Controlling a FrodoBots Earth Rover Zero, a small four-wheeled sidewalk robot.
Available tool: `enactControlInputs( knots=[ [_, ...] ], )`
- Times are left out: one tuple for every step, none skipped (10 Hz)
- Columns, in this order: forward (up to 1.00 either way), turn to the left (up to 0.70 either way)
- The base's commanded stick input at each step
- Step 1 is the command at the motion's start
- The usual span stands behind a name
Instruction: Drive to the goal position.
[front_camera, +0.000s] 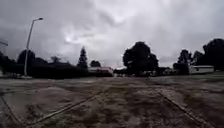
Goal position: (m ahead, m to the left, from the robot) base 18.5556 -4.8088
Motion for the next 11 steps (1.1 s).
enactControlInputs(
  knots=[
    [0.69,0.00],
    [0.69,0.00],
    [0.69,0.00],
    [0.69,0.00],
    [0.69,0.00],
    [0.69,0.00],
    [0.69,-0.05],
    [0.69,-0.24],
    [0.69,-0.34],
    [0.69,-0.34],
    [0.69,-0.31]
  ],
)
